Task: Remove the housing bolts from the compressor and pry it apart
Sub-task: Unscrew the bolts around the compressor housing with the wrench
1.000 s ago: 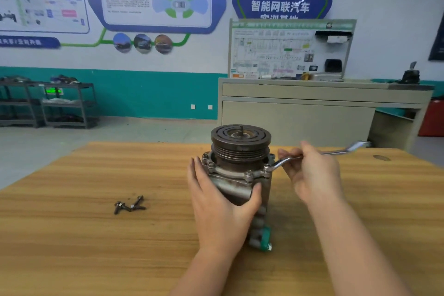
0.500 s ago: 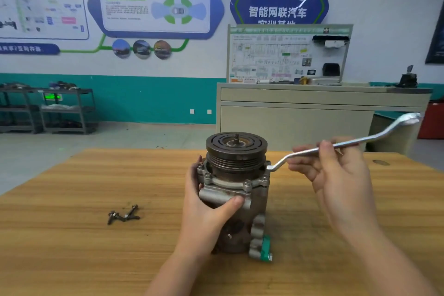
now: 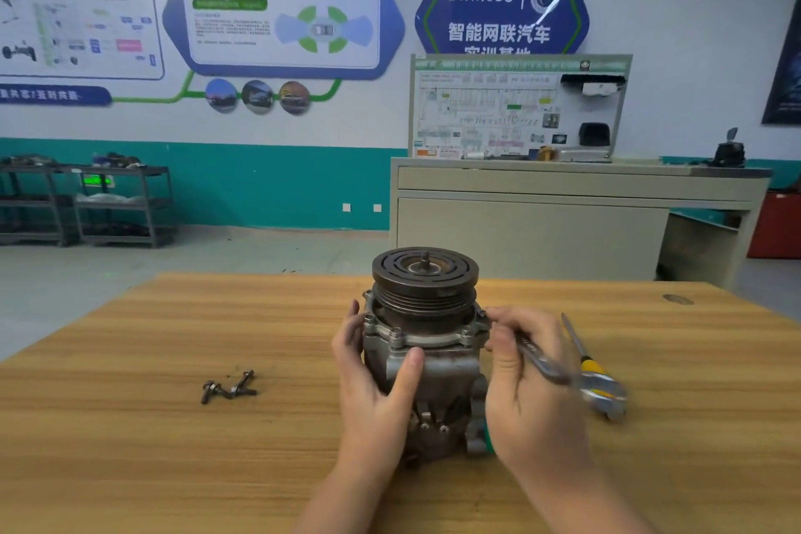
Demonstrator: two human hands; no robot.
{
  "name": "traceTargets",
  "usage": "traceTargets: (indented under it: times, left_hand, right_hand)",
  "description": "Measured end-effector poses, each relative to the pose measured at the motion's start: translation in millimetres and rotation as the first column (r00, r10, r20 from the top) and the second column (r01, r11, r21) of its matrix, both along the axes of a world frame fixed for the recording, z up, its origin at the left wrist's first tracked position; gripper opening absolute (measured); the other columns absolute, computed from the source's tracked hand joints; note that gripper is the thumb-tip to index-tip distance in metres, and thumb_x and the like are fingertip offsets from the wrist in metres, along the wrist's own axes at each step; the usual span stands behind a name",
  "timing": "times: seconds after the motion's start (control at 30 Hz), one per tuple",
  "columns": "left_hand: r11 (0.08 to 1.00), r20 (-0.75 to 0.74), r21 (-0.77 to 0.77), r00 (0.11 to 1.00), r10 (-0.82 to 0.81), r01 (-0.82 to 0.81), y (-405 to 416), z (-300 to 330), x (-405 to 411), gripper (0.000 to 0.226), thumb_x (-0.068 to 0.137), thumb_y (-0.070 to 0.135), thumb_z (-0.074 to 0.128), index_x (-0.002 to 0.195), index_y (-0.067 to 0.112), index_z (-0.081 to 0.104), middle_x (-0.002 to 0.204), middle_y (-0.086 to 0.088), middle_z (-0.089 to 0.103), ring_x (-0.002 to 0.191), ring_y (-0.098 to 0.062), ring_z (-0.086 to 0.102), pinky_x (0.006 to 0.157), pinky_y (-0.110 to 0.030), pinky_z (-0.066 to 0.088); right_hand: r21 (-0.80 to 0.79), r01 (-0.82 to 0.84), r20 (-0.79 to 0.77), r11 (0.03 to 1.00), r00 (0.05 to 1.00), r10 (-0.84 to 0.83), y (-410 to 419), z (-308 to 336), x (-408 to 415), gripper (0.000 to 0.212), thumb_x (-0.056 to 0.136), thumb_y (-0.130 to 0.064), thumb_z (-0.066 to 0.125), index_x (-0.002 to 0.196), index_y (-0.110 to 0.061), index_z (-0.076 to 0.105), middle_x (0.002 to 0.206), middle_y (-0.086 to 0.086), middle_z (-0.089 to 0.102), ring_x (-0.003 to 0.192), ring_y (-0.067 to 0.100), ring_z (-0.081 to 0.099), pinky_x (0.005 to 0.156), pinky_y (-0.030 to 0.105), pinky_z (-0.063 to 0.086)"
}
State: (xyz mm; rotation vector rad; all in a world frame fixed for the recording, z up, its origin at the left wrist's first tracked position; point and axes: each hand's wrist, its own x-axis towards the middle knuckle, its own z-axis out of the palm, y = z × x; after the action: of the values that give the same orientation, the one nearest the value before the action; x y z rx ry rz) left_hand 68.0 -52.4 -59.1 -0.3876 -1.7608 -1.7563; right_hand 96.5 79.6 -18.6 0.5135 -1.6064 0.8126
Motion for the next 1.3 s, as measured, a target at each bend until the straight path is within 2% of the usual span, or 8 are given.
traceTargets:
  times: [0.1, 0.23, 0.33, 0.47, 0.6, 0.93, 1.17, 1.3]
  left_hand:
    - [0.998, 0.026, 0.031, 0.998, -0.061, 0.06, -1, 0, -4, 0.065, 0.067, 0.059, 0.063, 0.121, 0.062, 0.027, 0.137, 0.014, 0.046, 0.123, -0.001, 0.049, 0.108, -0.036, 0.042]
    - [0.99, 0.065, 0.071, 0.99, -0.128, 0.124, -4, -4, -10, 0.088, 0.059, 0.065, 0.068, 0.133, 0.056, 0.02, 0.142, 0.017, 0.041, 0.128, -0.001, 0.045, 0.107, -0.032, 0.041]
    - [0.989, 0.088, 0.053, 0.986, -0.141, 0.137, -7, -9, -16, 0.094, 0.054, 0.066, 0.07, 0.132, 0.06, 0.019, 0.132, 0.032, 0.043, 0.118, 0.015, 0.046, 0.091, -0.009, 0.044]
    - [0.983, 0.089, 0.03, 0.979, -0.183, 0.181, -12, -11, -20, 0.109, 0.043, 0.078, 0.074, 0.135, 0.055, 0.02, 0.119, 0.045, 0.048, 0.114, 0.018, 0.048, 0.081, -0.002, 0.044]
    - [0.986, 0.07, -0.012, 0.983, -0.168, 0.169, -12, -11, -22, 0.12, 0.042, 0.089, 0.067, 0.142, 0.035, 0.03, 0.124, 0.027, 0.055, 0.115, 0.012, 0.051, 0.082, -0.001, 0.041]
    - [0.977, 0.111, -0.02, 0.972, -0.209, 0.213, -15, -11, -24, 0.108, 0.051, 0.068, 0.069, 0.144, 0.031, 0.029, 0.13, 0.017, 0.053, 0.113, 0.012, 0.052, 0.081, 0.0, 0.041]
    - [0.956, 0.151, -0.037, 0.947, -0.282, 0.291, -23, -7, -22, 0.121, 0.048, 0.073, 0.071, 0.148, 0.025, 0.023, 0.137, 0.007, 0.05, 0.114, 0.009, 0.053, 0.082, -0.002, 0.042]
    - [0.947, 0.135, -0.046, 0.942, -0.308, 0.317, -24, -7, -20, 0.124, 0.05, 0.086, 0.063, 0.15, 0.025, 0.021, 0.142, 0.007, 0.047, 0.122, 0.007, 0.048, 0.095, -0.01, 0.042]
  right_hand:
    - [-0.435, -0.272, -0.087, 0.858, 0.962, 0.261, -4, 4, -5, 0.019, 0.1, -0.024, 0.032, 0.097, -0.036, 0.046, 0.077, 0.005, 0.061, 0.055, 0.013, 0.053, 0.054, 0.023, 0.045]
    - [-0.88, -0.29, -0.092, 0.376, 0.881, 0.464, 17, 24, -38, 0.021, 0.101, -0.007, 0.028, 0.087, -0.02, 0.037, 0.056, 0.001, 0.06, 0.034, 0.011, 0.038, 0.037, 0.017, 0.029]
    - [-0.977, -0.147, 0.022, 0.153, 0.648, 0.761, 34, 40, -74, 0.023, 0.102, -0.004, 0.03, 0.084, -0.014, 0.038, 0.045, 0.002, 0.052, 0.026, 0.01, 0.029, 0.034, 0.012, 0.021]
    - [-0.972, -0.063, 0.201, 0.227, 0.281, 0.938, 39, 54, -95, 0.024, 0.104, -0.013, 0.034, 0.081, -0.013, 0.042, 0.045, -0.001, 0.051, 0.026, 0.008, 0.032, 0.026, 0.016, 0.022]
    - [-0.98, -0.198, -0.101, -0.02, 0.409, 0.907, 44, 59, -80, 0.027, 0.105, -0.016, 0.036, 0.081, -0.008, 0.047, 0.053, 0.006, 0.063, 0.036, 0.011, 0.054, 0.035, 0.016, 0.041]
    - [-0.457, -0.409, -0.022, 0.79, 0.893, 0.449, 27, 20, -24, 0.02, 0.103, -0.023, 0.037, 0.095, -0.041, 0.045, 0.085, 0.007, 0.067, 0.059, 0.024, 0.069, 0.053, 0.03, 0.056]
    - [-0.037, -0.204, -0.103, 0.978, 0.975, 0.199, 11, 7, -18, 0.01, 0.104, -0.032, 0.035, 0.105, -0.025, 0.043, 0.085, 0.004, 0.058, 0.065, 0.012, 0.064, 0.054, 0.029, 0.054]
    - [-0.279, -0.306, -0.169, 0.91, 0.949, 0.267, -3, 1, -13, 0.021, 0.099, -0.017, 0.034, 0.103, -0.036, 0.04, 0.081, 0.005, 0.056, 0.055, 0.011, 0.053, 0.051, 0.023, 0.045]
